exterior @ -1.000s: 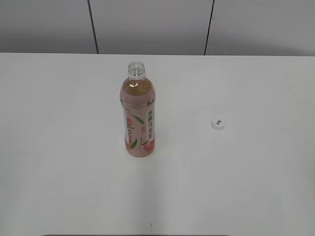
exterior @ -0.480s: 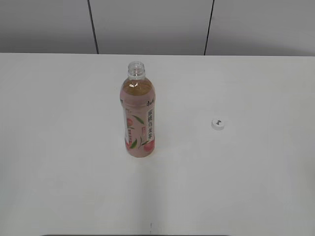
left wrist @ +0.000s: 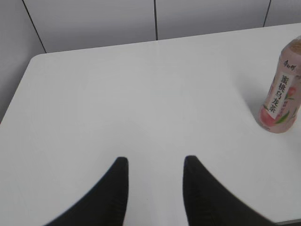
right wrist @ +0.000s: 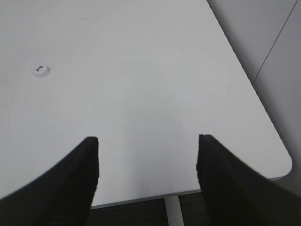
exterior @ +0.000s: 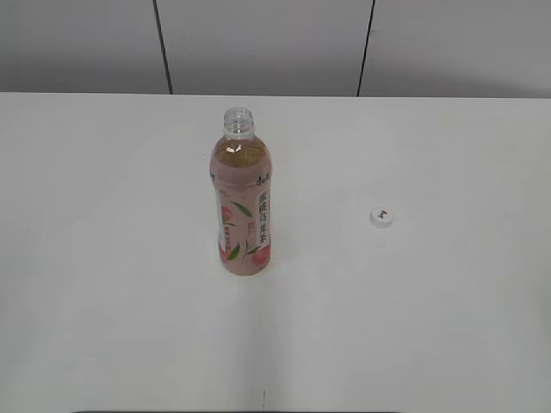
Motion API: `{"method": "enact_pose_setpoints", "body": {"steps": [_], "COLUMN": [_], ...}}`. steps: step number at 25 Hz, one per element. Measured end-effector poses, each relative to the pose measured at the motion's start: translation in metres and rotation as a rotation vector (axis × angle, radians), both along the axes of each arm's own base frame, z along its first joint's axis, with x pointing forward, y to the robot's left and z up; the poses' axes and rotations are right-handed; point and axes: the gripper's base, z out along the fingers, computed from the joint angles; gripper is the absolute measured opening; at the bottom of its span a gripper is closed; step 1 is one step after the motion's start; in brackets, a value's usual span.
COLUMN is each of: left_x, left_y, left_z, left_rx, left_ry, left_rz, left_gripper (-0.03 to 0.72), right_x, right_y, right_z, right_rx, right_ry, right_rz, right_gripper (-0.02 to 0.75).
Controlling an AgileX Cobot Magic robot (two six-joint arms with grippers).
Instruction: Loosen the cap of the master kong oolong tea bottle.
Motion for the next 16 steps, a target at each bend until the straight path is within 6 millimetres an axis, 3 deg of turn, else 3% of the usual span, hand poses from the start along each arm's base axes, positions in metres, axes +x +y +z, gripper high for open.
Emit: {"method": "enact_pose_setpoints", "body": {"steps": [16], "left_x": [0.0], "left_y": [0.0], "left_z": [0.0], "left_rx": [0.006], "left_ry": [0.0], "left_rz": [-0.002], "left_gripper": [0.241], "right_x": [0.0], "right_y": [0.0], "right_z": [0.0], "right_rx": [0.0], "right_ry": [0.0], "right_rz": [0.0], "right_gripper": [0.498]}}
